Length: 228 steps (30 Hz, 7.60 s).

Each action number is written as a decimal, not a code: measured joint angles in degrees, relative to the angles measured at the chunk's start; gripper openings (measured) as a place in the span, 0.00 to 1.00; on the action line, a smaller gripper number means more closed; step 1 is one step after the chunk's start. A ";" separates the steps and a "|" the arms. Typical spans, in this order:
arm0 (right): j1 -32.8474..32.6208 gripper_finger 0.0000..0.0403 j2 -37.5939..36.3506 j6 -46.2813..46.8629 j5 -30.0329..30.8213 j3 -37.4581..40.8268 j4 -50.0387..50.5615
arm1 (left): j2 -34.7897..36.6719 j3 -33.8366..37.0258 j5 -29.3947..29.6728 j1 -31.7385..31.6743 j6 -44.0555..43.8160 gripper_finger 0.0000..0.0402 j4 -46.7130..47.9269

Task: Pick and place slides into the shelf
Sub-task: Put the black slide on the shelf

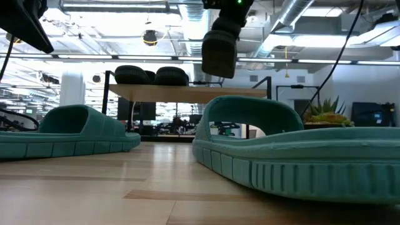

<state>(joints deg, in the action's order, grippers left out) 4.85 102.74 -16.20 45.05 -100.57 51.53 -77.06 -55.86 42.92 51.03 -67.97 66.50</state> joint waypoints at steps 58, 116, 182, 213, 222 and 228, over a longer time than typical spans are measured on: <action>8.91 0.00 7.23 -14.27 -12.97 0.04 -14.54 | 0.00 0.00 1.51 -0.02 -3.88 0.22 0.46; 8.80 0.10 7.23 -15.35 -14.68 0.04 -12.32 | 0.00 0.00 2.33 -0.02 -5.80 0.22 0.42; 10.66 0.02 9.44 -16.92 -13.19 0.04 -13.42 | 0.02 0.00 1.41 0.00 -6.63 0.22 1.05; 8.67 0.00 9.46 -26.30 -13.18 0.04 -16.32 | 0.02 0.00 1.25 0.00 -7.38 0.22 -0.07; 8.76 0.09 9.46 -25.89 -13.57 0.04 -15.23 | 0.02 0.00 1.22 0.00 -7.40 0.22 -0.35; 8.73 0.15 9.46 -25.83 -14.97 0.04 -15.17 | 0.02 0.00 1.22 0.00 -7.44 0.22 -0.49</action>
<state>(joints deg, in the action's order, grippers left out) 13.58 112.20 -42.03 30.08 -100.53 36.36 -77.03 -55.86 44.14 51.03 -75.41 66.01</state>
